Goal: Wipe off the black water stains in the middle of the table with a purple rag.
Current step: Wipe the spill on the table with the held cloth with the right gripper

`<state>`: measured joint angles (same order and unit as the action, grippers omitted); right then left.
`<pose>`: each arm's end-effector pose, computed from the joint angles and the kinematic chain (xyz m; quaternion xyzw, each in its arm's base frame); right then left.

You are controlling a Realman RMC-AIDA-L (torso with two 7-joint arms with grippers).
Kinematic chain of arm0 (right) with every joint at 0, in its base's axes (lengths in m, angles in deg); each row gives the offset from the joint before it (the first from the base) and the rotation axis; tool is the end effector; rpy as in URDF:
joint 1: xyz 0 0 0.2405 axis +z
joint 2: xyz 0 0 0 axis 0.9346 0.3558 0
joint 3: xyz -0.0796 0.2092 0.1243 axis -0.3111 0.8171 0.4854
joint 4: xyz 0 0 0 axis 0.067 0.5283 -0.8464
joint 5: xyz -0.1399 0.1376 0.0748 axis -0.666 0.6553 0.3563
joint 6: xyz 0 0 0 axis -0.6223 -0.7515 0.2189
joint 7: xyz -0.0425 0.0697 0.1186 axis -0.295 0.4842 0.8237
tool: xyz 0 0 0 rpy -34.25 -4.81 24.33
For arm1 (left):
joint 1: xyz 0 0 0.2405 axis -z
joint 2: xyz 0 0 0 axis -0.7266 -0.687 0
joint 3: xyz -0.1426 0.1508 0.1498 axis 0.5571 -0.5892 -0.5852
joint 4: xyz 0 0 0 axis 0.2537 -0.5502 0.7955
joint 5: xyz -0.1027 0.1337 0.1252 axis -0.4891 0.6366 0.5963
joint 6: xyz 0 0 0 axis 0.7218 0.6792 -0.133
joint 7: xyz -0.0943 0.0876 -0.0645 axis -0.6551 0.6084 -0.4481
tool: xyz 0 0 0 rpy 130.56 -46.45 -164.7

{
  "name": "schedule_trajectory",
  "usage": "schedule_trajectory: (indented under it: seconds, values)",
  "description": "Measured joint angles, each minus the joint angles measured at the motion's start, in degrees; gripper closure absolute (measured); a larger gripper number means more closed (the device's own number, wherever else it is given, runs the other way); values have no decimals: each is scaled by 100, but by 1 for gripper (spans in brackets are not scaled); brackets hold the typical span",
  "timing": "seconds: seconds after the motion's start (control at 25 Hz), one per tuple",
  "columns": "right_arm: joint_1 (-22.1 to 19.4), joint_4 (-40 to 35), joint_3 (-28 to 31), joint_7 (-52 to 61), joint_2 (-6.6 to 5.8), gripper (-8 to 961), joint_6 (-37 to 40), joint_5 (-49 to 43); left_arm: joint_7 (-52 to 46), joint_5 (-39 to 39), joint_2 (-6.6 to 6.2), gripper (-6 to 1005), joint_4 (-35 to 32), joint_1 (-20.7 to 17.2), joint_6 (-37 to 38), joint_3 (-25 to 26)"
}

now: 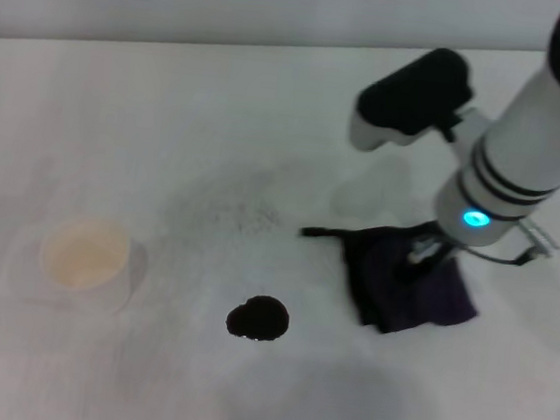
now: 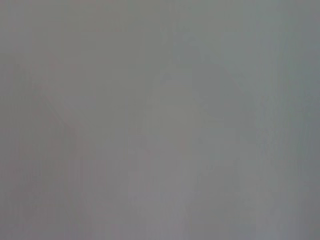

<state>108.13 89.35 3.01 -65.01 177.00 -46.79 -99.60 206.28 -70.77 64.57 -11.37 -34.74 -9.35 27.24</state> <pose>0.2029 0.3428 -0.0520 -0.8375 0.4160 -0.2910 0.2021 -0.3829 0.2738 0.0558 -0.6735 -0.1839 -0.2708 0.6628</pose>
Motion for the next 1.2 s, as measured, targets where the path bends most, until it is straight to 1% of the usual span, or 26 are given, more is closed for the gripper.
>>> schedule_trajectory:
  seconds: [0.24,0.6,0.84,1.0,1.2]
  values:
    - [384,0,-739,21,16,910,396,835,0,40,7,122,8,0,-21,0]
    - [1104,-97,-1770,32,16,913,1047,2024,0,147,0,122,9,31,-27,0]
    - [1591,-384,-2436,-11,15,913,1456,2810,0,152,5,123,9,35,-40,0]
    - [1751,-519,-2667,-46,16,913,1608,3088,0,221,8,123,9,35,-42,-7]
    - [1765,-565,-2678,-167,15,913,1644,3250,0,252,8,123,9,25,-44,-9]
